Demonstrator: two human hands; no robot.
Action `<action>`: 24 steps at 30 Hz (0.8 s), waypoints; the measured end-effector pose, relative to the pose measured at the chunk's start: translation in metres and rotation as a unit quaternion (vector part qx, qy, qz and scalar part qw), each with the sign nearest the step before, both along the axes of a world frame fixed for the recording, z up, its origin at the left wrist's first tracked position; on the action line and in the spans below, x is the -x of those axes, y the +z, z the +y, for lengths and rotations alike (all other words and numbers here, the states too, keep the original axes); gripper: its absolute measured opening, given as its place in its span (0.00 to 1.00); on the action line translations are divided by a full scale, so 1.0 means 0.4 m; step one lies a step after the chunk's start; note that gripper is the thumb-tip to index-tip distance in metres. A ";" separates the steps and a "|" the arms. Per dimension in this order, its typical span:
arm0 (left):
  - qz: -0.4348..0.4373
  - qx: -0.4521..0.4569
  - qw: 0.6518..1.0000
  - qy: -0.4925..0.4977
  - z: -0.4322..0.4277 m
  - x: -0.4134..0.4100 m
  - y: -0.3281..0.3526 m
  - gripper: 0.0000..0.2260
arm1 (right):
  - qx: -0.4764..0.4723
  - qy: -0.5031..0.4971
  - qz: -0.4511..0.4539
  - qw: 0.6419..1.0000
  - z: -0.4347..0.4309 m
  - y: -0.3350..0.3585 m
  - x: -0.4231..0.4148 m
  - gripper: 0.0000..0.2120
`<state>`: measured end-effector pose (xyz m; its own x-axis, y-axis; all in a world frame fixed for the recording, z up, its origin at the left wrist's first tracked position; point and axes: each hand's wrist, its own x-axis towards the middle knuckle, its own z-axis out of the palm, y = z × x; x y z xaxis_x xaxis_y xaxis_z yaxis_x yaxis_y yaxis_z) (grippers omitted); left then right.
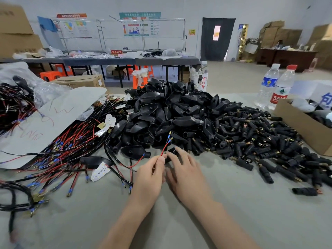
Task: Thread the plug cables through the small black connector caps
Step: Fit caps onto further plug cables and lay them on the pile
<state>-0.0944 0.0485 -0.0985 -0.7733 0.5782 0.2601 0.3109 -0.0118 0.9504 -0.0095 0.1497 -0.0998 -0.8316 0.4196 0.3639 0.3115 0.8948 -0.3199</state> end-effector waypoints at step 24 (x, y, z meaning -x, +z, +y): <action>0.225 0.070 0.971 0.046 -0.029 -0.035 0.019 0.10 | 0.210 0.080 0.039 0.974 0.063 0.016 -0.209 0.15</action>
